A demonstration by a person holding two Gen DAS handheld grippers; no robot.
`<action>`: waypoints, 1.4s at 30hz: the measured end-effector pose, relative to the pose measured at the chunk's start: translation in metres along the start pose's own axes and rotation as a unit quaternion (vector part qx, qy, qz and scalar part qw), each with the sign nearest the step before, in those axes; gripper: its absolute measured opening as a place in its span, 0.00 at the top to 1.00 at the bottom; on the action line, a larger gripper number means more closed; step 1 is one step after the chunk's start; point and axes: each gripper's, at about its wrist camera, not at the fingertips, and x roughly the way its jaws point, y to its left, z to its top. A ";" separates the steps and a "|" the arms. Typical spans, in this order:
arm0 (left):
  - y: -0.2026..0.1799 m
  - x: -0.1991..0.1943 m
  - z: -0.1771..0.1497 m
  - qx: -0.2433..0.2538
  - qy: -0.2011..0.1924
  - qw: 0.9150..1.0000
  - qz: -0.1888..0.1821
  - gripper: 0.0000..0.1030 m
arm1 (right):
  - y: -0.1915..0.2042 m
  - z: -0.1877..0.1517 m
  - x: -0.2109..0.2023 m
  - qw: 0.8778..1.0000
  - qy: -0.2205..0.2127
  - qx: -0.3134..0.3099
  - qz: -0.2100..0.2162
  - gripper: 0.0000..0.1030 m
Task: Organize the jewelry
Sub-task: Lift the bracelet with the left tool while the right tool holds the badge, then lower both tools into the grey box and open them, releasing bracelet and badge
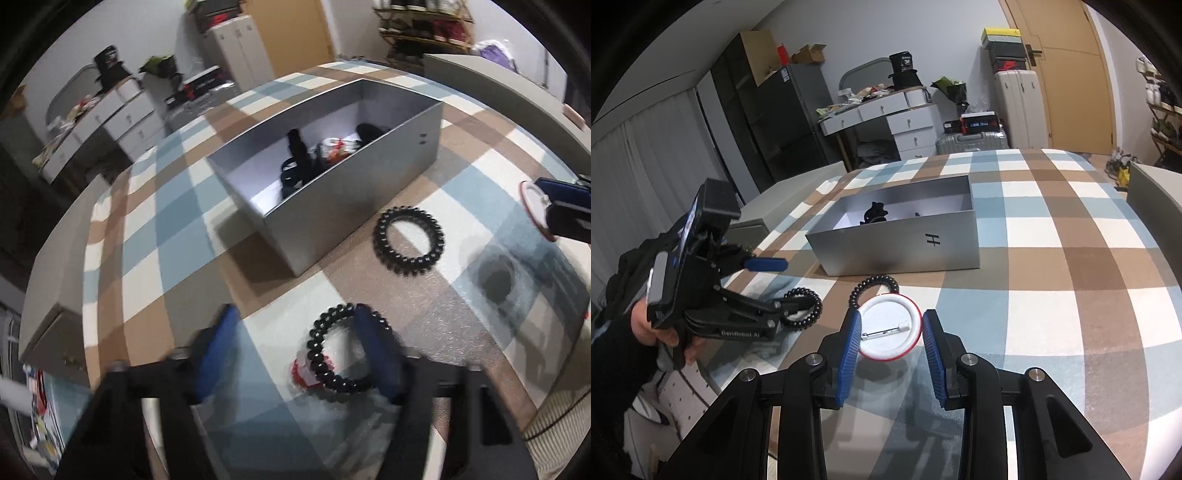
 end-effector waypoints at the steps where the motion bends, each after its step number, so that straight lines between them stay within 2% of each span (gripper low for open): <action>1: -0.001 0.001 0.001 0.008 0.006 1.000 -0.005 0.75 | -0.001 0.000 0.000 1.000 0.001 0.001 0.000 0.68; 2: -0.003 0.003 0.002 0.018 0.015 1.000 -0.010 0.83 | -0.001 -0.001 0.000 1.000 0.002 0.001 0.000 0.68; 3: -0.005 0.006 0.002 0.026 0.022 0.999 -0.014 0.88 | -0.001 -0.001 0.001 1.000 0.002 0.001 0.000 0.68; 6: -0.014 0.007 0.002 0.060 0.032 0.998 -0.009 0.89 | -0.002 -0.002 0.002 1.000 0.003 0.004 0.000 0.68; 11: -0.008 0.001 0.008 0.038 0.040 0.997 -0.046 0.95 | -0.003 -0.003 0.000 1.000 0.002 0.008 0.000 0.68; 17: -0.012 -0.014 0.012 0.035 0.016 0.998 -0.041 0.95 | -0.002 -0.004 -0.002 1.000 0.001 0.009 0.000 0.68; 26: -0.007 -0.042 0.021 0.002 -0.038 0.998 -0.057 0.95 | 0.006 0.002 -0.007 1.000 -0.004 0.004 -0.001 0.68; 33: 0.005 -0.049 0.030 -0.037 -0.068 0.994 -0.079 0.96 | 0.011 0.006 -0.003 1.000 -0.003 0.000 -0.002 0.68; 42: 0.013 -0.053 0.041 -0.067 -0.095 0.987 -0.107 0.96 | 0.014 0.026 -0.005 1.000 -0.024 -0.004 0.000 0.68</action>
